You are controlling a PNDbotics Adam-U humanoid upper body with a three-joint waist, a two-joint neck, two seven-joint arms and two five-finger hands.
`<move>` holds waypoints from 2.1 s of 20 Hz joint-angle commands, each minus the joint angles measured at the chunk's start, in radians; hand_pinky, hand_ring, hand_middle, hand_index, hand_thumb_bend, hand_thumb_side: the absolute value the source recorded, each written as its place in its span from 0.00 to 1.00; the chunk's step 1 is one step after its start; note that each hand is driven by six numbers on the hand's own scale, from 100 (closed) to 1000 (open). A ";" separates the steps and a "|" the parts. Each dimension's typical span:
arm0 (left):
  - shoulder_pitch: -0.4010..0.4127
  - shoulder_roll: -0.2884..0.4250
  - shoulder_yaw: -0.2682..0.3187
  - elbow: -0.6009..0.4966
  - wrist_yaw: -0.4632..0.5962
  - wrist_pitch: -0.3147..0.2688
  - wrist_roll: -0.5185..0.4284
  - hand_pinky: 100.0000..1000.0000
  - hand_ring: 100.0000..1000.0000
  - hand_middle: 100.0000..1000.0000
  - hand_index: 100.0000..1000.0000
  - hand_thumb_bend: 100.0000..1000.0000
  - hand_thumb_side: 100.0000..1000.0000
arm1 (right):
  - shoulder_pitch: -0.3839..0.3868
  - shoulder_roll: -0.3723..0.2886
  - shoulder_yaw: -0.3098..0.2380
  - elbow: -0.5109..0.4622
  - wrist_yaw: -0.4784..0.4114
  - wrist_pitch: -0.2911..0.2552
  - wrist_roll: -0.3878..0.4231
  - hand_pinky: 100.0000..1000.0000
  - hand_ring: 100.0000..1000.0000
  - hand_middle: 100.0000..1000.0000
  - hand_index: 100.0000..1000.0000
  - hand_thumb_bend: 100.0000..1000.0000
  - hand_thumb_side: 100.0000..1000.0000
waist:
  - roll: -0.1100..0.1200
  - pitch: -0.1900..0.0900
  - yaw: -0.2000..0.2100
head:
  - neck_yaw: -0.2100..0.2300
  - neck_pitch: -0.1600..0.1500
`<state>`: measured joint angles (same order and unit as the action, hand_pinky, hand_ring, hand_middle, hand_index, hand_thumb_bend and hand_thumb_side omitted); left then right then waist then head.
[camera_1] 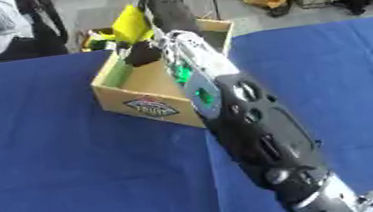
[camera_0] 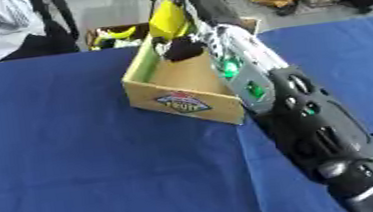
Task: Pick up objects on the table and place them in the box.
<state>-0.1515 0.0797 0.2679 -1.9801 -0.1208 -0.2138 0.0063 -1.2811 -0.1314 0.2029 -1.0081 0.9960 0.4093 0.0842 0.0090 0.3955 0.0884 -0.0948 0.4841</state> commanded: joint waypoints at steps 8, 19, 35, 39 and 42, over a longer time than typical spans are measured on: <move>0.001 0.013 -0.007 -0.020 0.002 -0.003 -0.008 0.38 0.55 0.58 0.89 0.04 0.96 | -0.036 0.018 -0.065 0.114 0.097 0.021 -0.023 0.53 0.73 0.42 0.59 0.00 0.25 | 0.007 -0.015 0.013 | -0.033 0.014; 0.001 0.013 -0.010 -0.020 0.004 -0.004 -0.014 0.38 0.55 0.58 0.89 0.03 0.96 | -0.046 0.039 -0.113 0.206 0.194 0.070 0.008 0.54 0.75 0.45 0.61 0.00 0.29 | 0.007 -0.013 0.018 | -0.045 -0.006; -0.002 0.012 -0.014 -0.020 0.008 -0.005 -0.021 0.38 0.55 0.58 0.89 0.02 0.96 | -0.055 0.046 -0.143 0.227 0.268 0.068 0.024 0.72 1.00 0.83 0.86 0.60 1.00 | 0.008 -0.011 0.025 | -0.059 -0.014; -0.002 0.014 -0.014 -0.020 0.009 -0.004 -0.024 0.38 0.55 0.58 0.89 0.02 0.96 | -0.058 0.044 -0.143 0.211 0.293 0.073 0.010 0.74 1.00 0.86 0.87 0.63 0.98 | 0.010 -0.015 0.021 | -0.055 -0.005; -0.001 0.014 -0.014 -0.020 0.010 -0.003 -0.025 0.38 0.55 0.59 0.89 0.02 0.97 | -0.059 0.043 -0.148 0.192 0.290 0.076 0.012 0.76 1.00 0.86 0.88 0.62 0.99 | 0.012 -0.019 0.018 | -0.055 -0.004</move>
<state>-0.1498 0.0794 0.2559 -1.9801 -0.1147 -0.2167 -0.0152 -1.3113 -0.0757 0.0612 -0.7858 1.2771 0.4819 0.0997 0.0163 0.4054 0.1055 -0.1511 0.4819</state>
